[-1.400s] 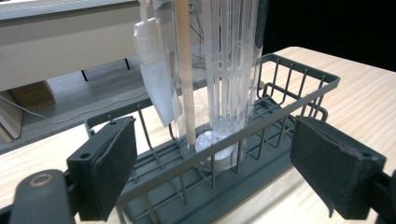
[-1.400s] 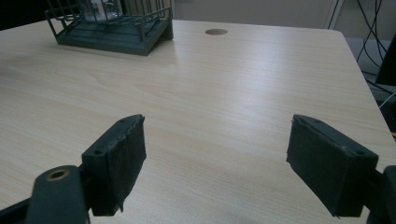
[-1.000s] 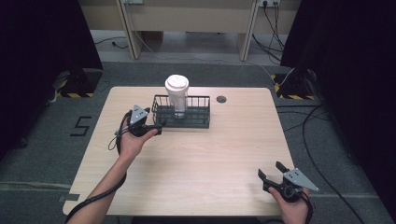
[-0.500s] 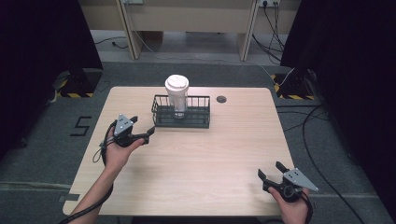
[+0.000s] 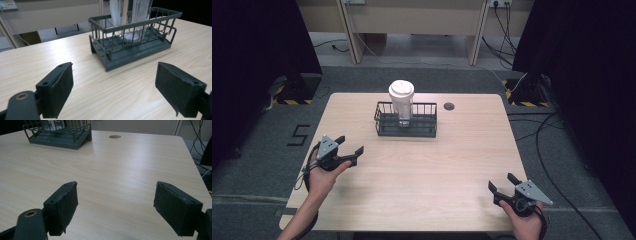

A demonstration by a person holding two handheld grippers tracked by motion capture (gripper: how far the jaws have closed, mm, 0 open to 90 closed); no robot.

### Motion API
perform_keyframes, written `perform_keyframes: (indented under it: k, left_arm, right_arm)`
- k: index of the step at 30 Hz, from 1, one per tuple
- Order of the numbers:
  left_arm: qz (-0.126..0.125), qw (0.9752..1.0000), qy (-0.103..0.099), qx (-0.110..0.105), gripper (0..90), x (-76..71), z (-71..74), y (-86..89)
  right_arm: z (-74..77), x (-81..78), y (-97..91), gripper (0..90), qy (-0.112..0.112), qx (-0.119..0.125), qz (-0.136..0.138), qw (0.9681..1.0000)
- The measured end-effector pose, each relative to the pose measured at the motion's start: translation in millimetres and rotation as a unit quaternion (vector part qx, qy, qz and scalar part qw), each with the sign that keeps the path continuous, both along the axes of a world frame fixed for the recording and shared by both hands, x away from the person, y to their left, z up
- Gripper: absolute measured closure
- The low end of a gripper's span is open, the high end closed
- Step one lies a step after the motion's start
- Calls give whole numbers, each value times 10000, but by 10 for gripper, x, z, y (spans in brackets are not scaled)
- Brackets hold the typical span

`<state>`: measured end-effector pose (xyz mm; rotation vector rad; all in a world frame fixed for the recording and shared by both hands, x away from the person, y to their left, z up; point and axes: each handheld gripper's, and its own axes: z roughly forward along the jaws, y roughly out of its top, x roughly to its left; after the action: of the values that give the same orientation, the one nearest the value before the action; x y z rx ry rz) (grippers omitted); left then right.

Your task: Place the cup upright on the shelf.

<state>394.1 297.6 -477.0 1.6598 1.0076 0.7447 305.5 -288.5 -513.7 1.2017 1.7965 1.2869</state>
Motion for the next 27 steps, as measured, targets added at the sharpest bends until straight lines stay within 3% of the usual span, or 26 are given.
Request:
perform_keyframes:
  k: [10, 16, 21, 27]
  left_arm:
    - [212, 9997, 96, -119, 144, -170, -160, 166]
    - [325, 9993, 193, -75, 144, -231, -281, 233]
    - [449, 9987, 191, -137, 144, -255, -318, 267]
    - [477, 9986, 201, -65, 144, -301, -349, 255]
  right_arm:
    - [-1, -1, 5, 198, 5, 0, -13, 10000]
    - [0, 0, 2, 198, 6, 0, -20, 10000]
    - [0, 2, 1, 198, -1, -14, -15, 10000]
    - [-1, -1, -1, 197, -7, 6, 3, 10000]
